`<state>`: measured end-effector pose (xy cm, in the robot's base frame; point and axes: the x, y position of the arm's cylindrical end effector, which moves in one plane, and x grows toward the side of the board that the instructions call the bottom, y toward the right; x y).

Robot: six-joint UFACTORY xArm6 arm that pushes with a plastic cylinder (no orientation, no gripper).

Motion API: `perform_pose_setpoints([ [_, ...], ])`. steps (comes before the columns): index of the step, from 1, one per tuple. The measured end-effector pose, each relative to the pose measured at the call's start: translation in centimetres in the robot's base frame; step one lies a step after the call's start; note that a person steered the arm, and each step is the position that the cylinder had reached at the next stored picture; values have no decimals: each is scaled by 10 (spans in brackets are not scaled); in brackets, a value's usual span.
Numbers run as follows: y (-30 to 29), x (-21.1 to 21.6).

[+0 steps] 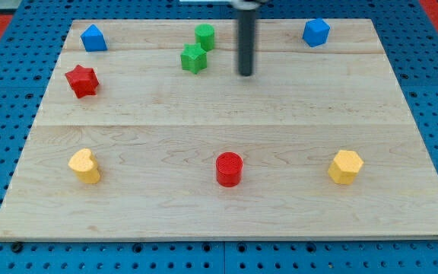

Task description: Push the yellow hexagon to the bottom of the green star

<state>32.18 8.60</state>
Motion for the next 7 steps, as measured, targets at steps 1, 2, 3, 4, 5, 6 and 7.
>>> perform_pose_setpoints([
  [1,81,62],
  [2,142,140],
  [3,135,213],
  [4,48,202],
  [5,-48,173],
  [6,-40,170],
  [7,-81,174],
])
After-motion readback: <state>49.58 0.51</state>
